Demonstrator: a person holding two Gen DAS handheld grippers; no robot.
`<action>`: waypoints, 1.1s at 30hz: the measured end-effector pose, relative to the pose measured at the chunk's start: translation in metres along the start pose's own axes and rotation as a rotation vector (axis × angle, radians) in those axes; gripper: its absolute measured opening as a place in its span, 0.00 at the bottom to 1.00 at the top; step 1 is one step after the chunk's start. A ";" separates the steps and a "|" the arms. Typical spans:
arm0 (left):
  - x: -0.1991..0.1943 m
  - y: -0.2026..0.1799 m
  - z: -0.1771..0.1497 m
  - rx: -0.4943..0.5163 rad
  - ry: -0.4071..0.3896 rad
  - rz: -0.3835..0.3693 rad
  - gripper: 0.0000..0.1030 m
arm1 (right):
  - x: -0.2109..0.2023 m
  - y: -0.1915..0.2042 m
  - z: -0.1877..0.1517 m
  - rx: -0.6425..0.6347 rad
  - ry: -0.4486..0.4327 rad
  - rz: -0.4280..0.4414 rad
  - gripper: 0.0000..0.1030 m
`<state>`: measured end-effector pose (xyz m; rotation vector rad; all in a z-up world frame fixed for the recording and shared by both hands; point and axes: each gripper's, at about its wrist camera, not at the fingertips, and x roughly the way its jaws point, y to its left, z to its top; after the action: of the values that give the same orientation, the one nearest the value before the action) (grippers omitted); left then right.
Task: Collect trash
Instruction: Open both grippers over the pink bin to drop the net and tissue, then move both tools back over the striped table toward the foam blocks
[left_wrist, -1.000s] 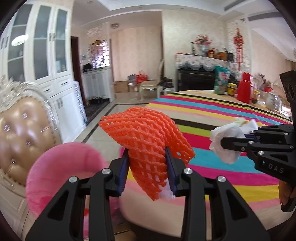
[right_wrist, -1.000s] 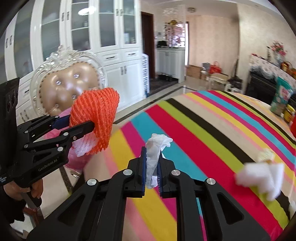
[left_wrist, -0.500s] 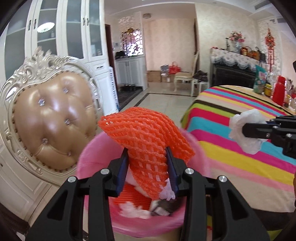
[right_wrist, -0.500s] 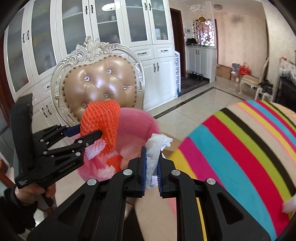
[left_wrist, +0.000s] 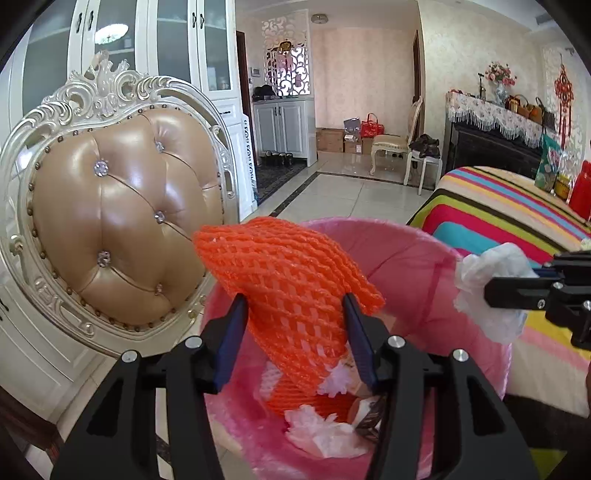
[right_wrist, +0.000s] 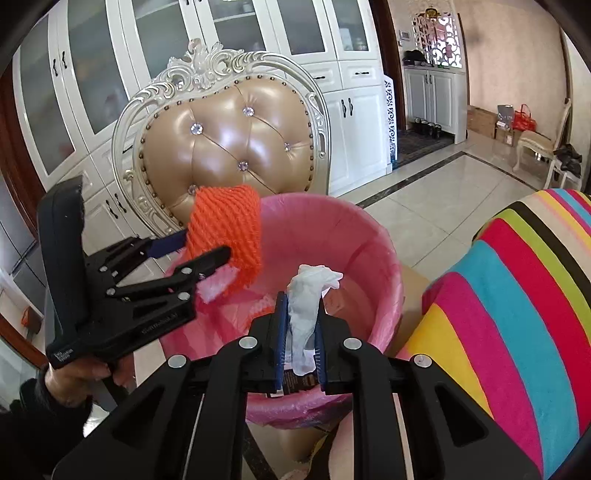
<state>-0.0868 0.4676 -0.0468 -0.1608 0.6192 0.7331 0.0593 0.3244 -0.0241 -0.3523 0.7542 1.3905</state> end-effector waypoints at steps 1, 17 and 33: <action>-0.002 -0.001 -0.001 0.004 -0.002 -0.002 0.50 | 0.001 -0.001 -0.002 -0.002 0.006 0.005 0.15; -0.031 -0.009 0.003 0.020 -0.092 0.039 0.78 | -0.015 0.002 -0.015 -0.066 -0.018 -0.061 0.66; -0.098 -0.156 0.012 0.164 -0.230 -0.137 0.95 | -0.185 -0.072 -0.085 0.050 -0.219 -0.383 0.85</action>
<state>-0.0329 0.2997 0.0081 0.0319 0.4417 0.5556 0.1054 0.1185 0.0221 -0.2822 0.5085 1.0273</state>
